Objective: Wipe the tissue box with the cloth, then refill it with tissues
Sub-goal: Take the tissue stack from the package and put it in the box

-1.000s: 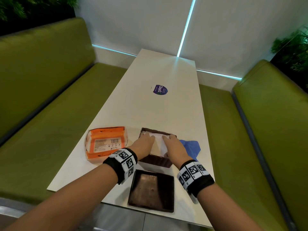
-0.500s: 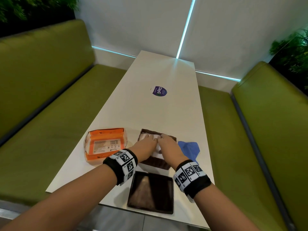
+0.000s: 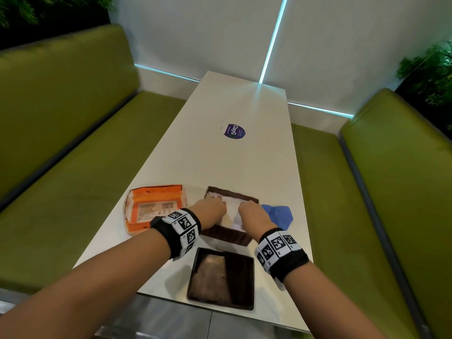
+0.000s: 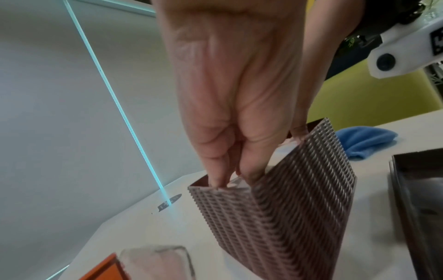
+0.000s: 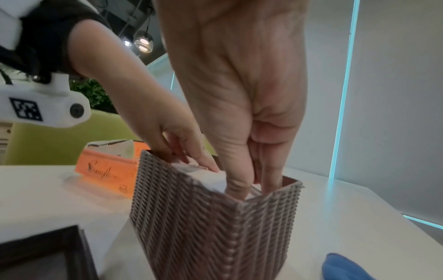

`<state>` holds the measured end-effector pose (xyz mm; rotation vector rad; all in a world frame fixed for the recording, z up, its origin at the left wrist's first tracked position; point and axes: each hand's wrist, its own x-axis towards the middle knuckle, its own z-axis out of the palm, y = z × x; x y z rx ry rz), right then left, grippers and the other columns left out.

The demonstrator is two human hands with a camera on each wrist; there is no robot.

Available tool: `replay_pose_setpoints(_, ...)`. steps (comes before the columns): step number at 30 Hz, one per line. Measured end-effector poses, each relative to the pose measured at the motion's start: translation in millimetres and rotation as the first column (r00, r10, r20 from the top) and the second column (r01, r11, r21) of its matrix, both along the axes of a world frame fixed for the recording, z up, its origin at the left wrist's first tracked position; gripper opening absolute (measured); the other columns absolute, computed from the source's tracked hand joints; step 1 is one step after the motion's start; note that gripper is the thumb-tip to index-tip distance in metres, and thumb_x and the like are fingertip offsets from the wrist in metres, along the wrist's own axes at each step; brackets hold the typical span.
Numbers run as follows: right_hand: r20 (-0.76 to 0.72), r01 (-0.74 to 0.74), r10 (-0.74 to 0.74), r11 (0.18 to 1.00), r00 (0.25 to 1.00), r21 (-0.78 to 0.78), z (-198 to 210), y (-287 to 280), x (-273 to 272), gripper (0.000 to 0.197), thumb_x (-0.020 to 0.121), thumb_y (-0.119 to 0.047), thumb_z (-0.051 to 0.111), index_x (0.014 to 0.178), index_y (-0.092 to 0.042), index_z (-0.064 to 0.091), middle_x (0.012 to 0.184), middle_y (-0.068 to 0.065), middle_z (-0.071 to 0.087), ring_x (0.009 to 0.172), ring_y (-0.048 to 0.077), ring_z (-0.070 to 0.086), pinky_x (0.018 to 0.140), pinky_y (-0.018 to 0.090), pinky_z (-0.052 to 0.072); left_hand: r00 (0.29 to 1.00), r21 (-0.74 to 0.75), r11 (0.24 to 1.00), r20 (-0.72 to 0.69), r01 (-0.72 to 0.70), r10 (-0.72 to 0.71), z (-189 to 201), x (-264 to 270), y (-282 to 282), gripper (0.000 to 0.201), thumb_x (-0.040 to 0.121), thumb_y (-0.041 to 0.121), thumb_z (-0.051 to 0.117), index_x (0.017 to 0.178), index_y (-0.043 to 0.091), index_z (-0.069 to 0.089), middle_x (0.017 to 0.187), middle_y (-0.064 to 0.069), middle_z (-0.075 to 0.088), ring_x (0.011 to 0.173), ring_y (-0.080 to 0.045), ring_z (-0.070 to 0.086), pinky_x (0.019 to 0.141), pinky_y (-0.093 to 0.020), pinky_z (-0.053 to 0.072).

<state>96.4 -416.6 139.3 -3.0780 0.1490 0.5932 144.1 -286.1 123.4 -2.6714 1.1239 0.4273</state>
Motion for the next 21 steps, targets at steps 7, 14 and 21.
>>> replay_pose_setpoints(7, 0.071, 0.031, -0.032, 0.999, 0.997, 0.024, -8.5, -0.2, -4.5, 0.025, 0.094, 0.007, 0.046, 0.112, 0.005, 0.063, 0.120, 0.024, 0.062, 0.112, 0.035, 0.060, 0.094, 0.037, 0.046, 1.000, -0.075, 0.997, 0.008, -0.021, 0.021, 0.5, 0.8, 10.5, 0.041, 0.093, -0.009, 0.044, 0.134, -0.004, 0.046, 0.136, -0.023, 0.049, 0.118, -0.035, 0.057, 0.098, -0.040, 0.050)
replay_pose_setpoints(14, 0.121, -0.012, 0.009, 1.000, 0.993, 0.023, -13.5, -4.3, -3.3, 0.026, 0.094, 0.005, 0.047, 0.115, 0.002, 0.062, 0.120, 0.019, 0.063, 0.111, 0.032, 0.061, 0.096, 0.036, 0.046, 0.999, -0.079, 0.996, 0.009, -0.037, 0.038, 1.4, 3.4, 14.4, 0.048, 0.092, -0.011, 0.043, 0.139, -0.005, 0.039, 0.146, -0.025, 0.038, 0.127, -0.039, 0.050, 0.102, -0.045, 0.047)
replay_pose_setpoints(21, 0.131, -0.030, 0.023, 0.998, 0.991, 0.053, -6.5, -5.1, -6.8, 0.026, 0.094, 0.002, 0.050, 0.119, 0.003, 0.057, 0.124, 0.020, 0.059, 0.112, 0.032, 0.059, 0.093, 0.036, 0.045, 0.999, -0.029, 0.999, 0.046, 0.024, -0.023, 2.8, 0.3, 20.6, 0.059, 0.090, -0.013, 0.044, 0.146, -0.006, 0.027, 0.154, -0.025, 0.024, 0.141, -0.039, 0.030, 0.107, -0.047, 0.043)
